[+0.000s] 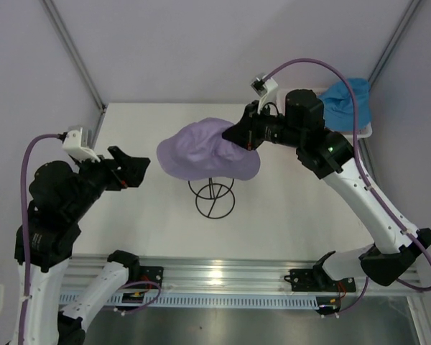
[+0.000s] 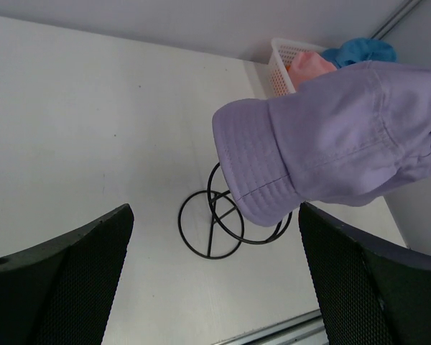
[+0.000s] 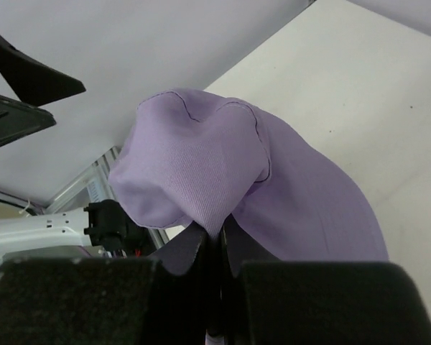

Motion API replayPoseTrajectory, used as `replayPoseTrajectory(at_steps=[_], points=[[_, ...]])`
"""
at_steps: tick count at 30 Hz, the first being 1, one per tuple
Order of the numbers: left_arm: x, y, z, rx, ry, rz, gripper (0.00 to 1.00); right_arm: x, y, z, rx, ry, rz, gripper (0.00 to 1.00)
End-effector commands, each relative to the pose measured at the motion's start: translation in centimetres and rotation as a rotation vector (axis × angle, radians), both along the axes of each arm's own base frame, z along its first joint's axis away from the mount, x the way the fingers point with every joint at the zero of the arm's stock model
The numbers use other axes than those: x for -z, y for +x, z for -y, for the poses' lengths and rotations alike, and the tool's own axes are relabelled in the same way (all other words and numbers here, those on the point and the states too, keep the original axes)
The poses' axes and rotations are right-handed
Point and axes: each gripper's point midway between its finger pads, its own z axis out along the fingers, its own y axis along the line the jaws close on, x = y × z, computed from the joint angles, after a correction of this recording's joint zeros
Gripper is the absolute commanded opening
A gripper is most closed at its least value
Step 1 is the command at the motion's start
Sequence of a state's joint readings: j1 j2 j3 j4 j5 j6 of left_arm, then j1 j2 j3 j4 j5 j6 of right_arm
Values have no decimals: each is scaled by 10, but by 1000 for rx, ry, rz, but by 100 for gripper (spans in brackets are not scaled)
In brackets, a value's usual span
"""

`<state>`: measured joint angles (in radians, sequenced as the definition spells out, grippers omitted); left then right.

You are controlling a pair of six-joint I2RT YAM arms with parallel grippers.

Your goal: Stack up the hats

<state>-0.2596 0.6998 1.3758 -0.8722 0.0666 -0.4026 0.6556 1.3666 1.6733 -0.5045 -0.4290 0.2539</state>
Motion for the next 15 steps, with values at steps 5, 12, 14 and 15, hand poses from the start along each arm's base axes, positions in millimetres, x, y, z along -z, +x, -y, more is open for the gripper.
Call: replayPoseTrajectory(at_steps=[5,12,14,15], points=[[40,11,19,63,-56,-94,100,0,-16,1,-30,37,22,7],[48,17,40,149,-153,-83,100,22,-10,4,14,-18,46,9],[48,20,43,155,-171,-70,100,26,-13,-1,-20,-12,27,10],[45,22,46,166,-196,-48,100,30,-16,-6,-50,-11,9,11]])
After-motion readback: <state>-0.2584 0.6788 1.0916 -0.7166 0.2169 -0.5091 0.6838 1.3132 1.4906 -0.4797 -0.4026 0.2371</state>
